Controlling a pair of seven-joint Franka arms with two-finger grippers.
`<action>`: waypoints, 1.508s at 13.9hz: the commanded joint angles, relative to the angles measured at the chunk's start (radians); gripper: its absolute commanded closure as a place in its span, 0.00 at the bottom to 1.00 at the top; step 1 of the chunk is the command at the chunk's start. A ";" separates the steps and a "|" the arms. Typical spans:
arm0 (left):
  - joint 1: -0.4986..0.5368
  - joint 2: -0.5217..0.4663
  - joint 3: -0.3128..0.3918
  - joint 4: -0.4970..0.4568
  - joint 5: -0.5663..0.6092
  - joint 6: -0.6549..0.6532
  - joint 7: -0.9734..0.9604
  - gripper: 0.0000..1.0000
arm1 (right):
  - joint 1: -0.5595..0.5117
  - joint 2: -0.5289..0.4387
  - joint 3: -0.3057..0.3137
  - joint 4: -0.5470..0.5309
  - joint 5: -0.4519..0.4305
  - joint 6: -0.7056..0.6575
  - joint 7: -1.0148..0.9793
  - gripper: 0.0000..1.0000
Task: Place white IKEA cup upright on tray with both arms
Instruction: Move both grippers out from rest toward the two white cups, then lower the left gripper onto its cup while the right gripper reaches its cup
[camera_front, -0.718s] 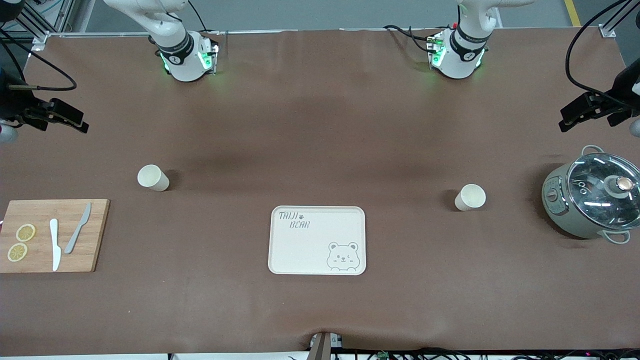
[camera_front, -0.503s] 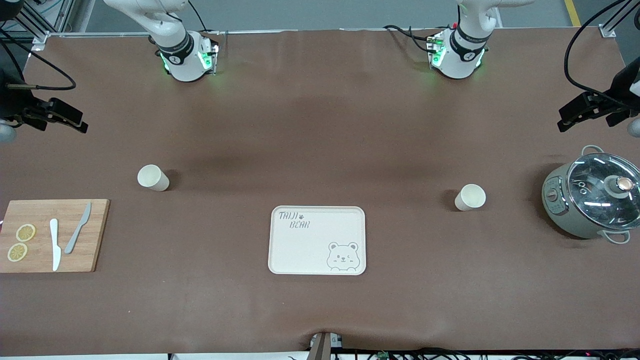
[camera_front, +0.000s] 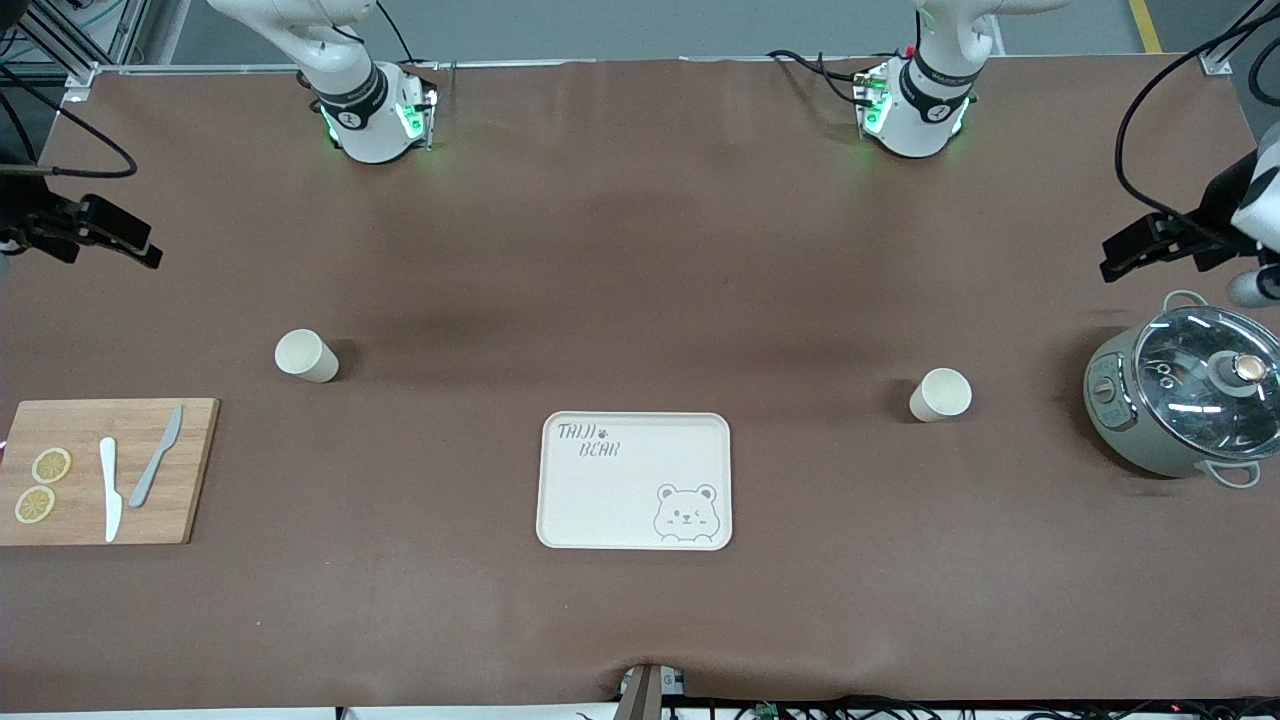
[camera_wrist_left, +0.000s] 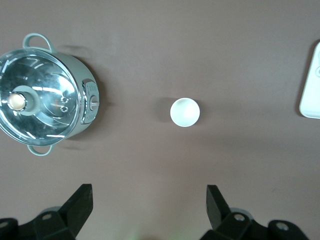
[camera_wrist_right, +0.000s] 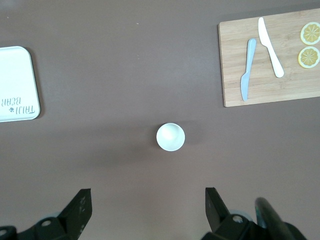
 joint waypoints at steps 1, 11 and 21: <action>0.001 0.018 -0.006 -0.083 0.008 0.109 -0.020 0.00 | -0.008 0.038 0.007 0.039 0.015 -0.007 -0.012 0.00; 0.017 0.061 -0.007 -0.589 0.005 0.746 -0.130 0.00 | -0.042 0.122 0.005 0.025 0.003 -0.061 -0.006 0.00; 0.007 0.222 -0.018 -0.701 -0.007 1.039 -0.211 0.11 | -0.076 0.125 0.005 -0.315 -0.042 0.183 0.055 0.00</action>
